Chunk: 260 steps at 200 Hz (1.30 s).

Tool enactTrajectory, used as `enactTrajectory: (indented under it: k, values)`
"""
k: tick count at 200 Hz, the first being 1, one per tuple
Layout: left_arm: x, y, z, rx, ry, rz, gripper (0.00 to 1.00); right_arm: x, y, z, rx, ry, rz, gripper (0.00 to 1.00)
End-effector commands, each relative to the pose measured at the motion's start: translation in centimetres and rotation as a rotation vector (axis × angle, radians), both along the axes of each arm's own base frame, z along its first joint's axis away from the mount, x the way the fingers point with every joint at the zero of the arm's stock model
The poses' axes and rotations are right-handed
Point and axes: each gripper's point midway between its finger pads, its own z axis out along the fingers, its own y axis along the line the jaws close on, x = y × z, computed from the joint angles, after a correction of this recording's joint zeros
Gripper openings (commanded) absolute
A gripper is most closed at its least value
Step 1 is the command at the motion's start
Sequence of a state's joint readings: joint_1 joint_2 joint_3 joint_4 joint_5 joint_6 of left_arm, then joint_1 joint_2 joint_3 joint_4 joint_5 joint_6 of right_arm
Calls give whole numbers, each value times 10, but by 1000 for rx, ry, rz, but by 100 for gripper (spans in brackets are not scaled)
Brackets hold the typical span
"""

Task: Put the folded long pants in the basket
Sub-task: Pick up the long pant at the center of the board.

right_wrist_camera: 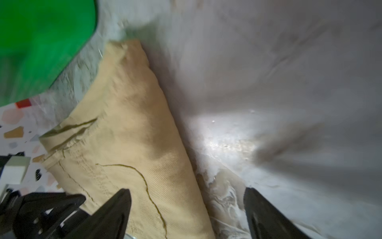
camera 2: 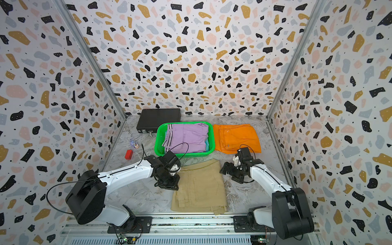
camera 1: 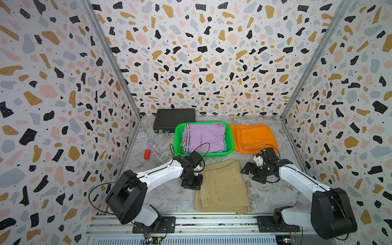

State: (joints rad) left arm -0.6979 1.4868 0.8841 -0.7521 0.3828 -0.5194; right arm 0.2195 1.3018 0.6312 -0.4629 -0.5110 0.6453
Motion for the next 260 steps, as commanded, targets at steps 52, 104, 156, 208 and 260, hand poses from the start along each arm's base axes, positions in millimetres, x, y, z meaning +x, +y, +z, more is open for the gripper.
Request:
enactTrajectory:
  k: [52, 104, 156, 208, 260]
  values:
    - [4, 9, -6, 33, 24, -11, 0, -2, 37, -2, 244, 29, 65, 83]
    - [8, 10, -6, 41, 19, -2, 0, -13, 57, -15, 253, 94, 144, 39]
    - [9, 7, 13, 12, 3, 6, 0, -11, 46, 14, 127, 29, 176, 0]
    - [15, -1, 84, -67, -75, 6, 0, -5, 46, 98, 135, -118, 178, 0]
    - [16, -4, 175, -176, -158, -14, 0, 4, 52, 179, 178, -245, 216, 0]
